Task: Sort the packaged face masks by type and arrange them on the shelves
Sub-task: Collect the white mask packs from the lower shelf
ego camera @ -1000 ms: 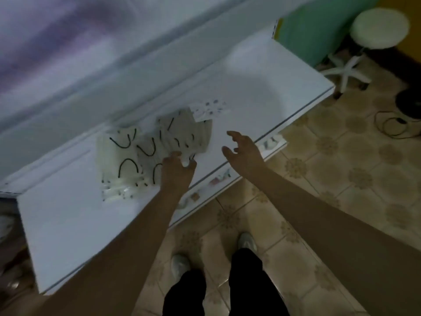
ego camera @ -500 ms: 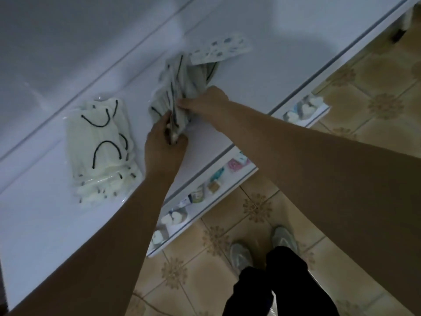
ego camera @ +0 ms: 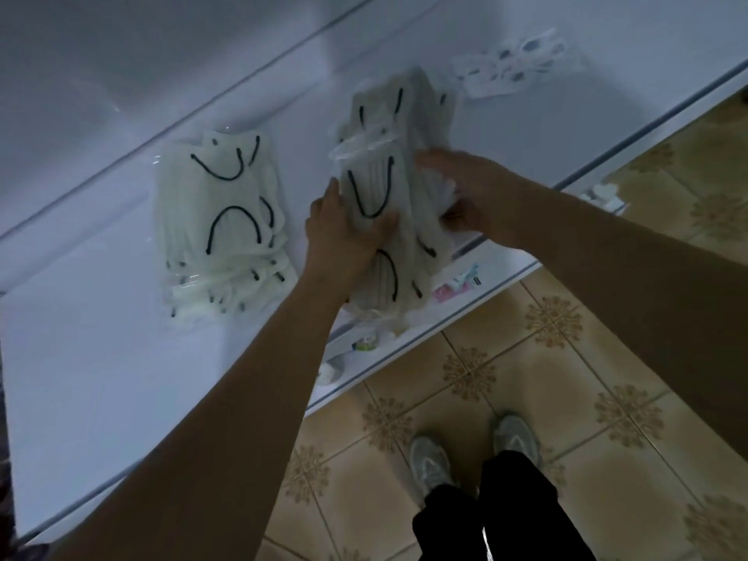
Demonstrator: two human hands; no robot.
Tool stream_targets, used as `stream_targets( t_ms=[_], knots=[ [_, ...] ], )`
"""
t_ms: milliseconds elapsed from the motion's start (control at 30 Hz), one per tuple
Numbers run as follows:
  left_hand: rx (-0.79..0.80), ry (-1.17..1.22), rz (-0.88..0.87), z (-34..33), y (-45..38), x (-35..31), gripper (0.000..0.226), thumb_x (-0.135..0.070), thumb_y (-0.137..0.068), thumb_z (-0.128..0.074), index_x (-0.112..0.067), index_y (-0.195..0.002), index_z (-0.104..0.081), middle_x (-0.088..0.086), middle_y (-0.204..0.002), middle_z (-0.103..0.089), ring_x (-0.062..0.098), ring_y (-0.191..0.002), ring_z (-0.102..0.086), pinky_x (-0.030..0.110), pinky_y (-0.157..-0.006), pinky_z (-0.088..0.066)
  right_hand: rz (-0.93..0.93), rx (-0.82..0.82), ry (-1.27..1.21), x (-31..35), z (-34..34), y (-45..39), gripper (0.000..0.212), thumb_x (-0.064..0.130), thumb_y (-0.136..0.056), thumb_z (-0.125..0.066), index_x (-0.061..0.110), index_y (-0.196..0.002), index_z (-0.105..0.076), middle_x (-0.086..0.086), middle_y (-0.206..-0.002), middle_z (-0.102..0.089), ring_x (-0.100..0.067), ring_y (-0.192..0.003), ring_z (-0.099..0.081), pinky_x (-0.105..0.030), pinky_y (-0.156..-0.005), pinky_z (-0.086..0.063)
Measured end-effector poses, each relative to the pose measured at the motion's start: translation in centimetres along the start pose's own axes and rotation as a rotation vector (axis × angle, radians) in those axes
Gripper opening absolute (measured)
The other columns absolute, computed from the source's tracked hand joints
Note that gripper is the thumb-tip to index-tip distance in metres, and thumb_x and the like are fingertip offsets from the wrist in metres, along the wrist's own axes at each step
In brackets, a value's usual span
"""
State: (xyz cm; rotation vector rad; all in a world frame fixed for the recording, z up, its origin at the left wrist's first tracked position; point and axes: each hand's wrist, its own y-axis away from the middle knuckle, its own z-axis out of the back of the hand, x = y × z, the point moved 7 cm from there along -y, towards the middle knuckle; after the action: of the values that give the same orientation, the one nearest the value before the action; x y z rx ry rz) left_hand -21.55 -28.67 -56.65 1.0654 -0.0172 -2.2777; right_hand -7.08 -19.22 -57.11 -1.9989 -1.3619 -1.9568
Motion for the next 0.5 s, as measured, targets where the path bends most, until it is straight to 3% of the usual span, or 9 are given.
stream_targets(
  t_ms=[67, 133, 167, 200, 267, 333, 367, 433, 500],
  knots=[
    [0.005, 0.113, -0.002, -0.3, -0.2, -0.1, 0.083, -0.05, -0.078, -0.078, -0.022, -0.146, -0.04, -0.007, -0.12, -0.049, 0.011, -0.117, -0.059, 0.034, -0.099, -0.053, 0.045, -0.01, 0.166, 0.8, -0.7, 0.0, 0.044, 0.05, -0.083, -0.072, 0.017, -0.111, -0.065, -0.001, -0.094, -0.075, -0.015, -0.081, -0.073, -0.025, -0.068, -0.058],
    [0.055, 0.249, 0.025, -0.5, 0.0, 0.2, 0.068, -0.032, -0.088, -0.077, -0.031, -0.142, -0.037, -0.015, -0.109, -0.053, -0.016, -0.089, -0.059, 0.008, -0.075, -0.053, 0.129, -0.115, 0.391, 1.5, -1.0, -0.3, 0.035, 0.04, -0.081, -0.078, 0.016, -0.103, -0.067, 0.002, -0.085, -0.07, -0.006, -0.066, -0.064, -0.014, -0.052, -0.051],
    [0.058, 0.308, 0.057, -0.3, 0.1, 0.5, 0.072, -0.028, -0.092, -0.072, -0.027, -0.151, -0.031, -0.016, -0.11, -0.053, -0.018, -0.086, -0.057, 0.003, -0.071, -0.049, 0.154, -0.167, 0.43, 1.6, -1.0, -0.5, 0.032, 0.033, -0.081, -0.079, 0.014, -0.104, -0.067, 0.001, -0.087, -0.068, -0.005, -0.069, -0.062, -0.013, -0.054, -0.052],
    [0.04, 0.357, 0.089, 0.3, 0.1, 1.0, 0.074, -0.027, -0.095, -0.068, -0.023, -0.156, -0.026, -0.014, -0.117, -0.054, -0.013, -0.093, -0.056, 0.003, -0.075, -0.048, 0.154, -0.184, 0.392, 1.5, -1.1, -0.7, 0.03, 0.029, -0.082, -0.078, 0.014, -0.105, -0.066, 0.001, -0.091, -0.068, -0.006, -0.075, -0.063, -0.014, -0.063, -0.055],
    [-0.021, 0.443, 0.145, 2.1, 0.1, 1.5, 0.082, -0.036, -0.094, -0.067, -0.019, -0.159, -0.02, -0.005, -0.139, -0.049, 0.005, -0.116, -0.053, 0.017, -0.092, -0.048, 0.124, -0.175, 0.193, 1.2, -1.5, -0.7, 0.029, 0.027, -0.083, -0.076, 0.014, -0.107, -0.067, -0.004, -0.101, -0.071, -0.016, -0.088, -0.07, -0.029, -0.082, -0.059],
    [0.04, 0.554, 0.202, 2.9, 0.0, 1.4, 0.091, -0.049, -0.086, -0.073, -0.018, -0.157, -0.026, 0.0, -0.148, -0.051, 0.015, -0.127, -0.055, 0.033, -0.103, -0.048, 0.127, -0.114, 0.062, 1.1, -2.1, -0.8, 0.035, 0.031, -0.085, -0.072, 0.013, -0.115, -0.067, -0.006, -0.109, -0.073, -0.022, -0.096, -0.071, -0.04, -0.089, -0.058],
    [0.115, 0.651, 0.199, 2.9, -0.1, 1.0, 0.087, -0.049, -0.083, -0.075, -0.015, -0.153, -0.036, 0.003, -0.142, -0.058, 0.019, -0.124, -0.06, 0.038, -0.103, -0.051, 0.147, -0.067, 0.06, 1.2, -2.6, -0.9, 0.037, 0.031, -0.087, -0.07, 0.013, -0.119, -0.067, -0.006, -0.111, -0.073, -0.022, -0.098, -0.071, -0.038, -0.09, -0.057],
    [0.237, 0.814, 0.182, 2.8, -0.3, -0.1, 0.056, -0.034, -0.091, -0.072, -0.011, -0.14, -0.054, 0.008, -0.127, -0.07, 0.024, -0.114, -0.069, 0.039, -0.097, -0.056, 0.196, 0.035, 0.143, 1.7, -3.4, -0.7, 0.033, 0.024, -0.092, -0.067, 0.012, -0.122, -0.066, -0.004, -0.114, -0.072, -0.017, -0.102, -0.07, -0.03, -0.091, -0.056],
    [0.247, 0.869, 0.143, 3.4, -0.8, -0.5, 0.037, -0.021, -0.095, -0.067, -0.01, -0.13, -0.062, 0.01, -0.121, -0.073, 0.025, -0.11, -0.07, 0.038, -0.091, -0.058, 0.252, 0.084, 0.29, 2.7, -3.5, -0.6, 0.031, 0.018, -0.09, -0.07, 0.012, -0.12, -0.067, 0.001, -0.112, -0.071, -0.006, -0.099, -0.068, -0.02, -0.087, -0.054]
  ],
)
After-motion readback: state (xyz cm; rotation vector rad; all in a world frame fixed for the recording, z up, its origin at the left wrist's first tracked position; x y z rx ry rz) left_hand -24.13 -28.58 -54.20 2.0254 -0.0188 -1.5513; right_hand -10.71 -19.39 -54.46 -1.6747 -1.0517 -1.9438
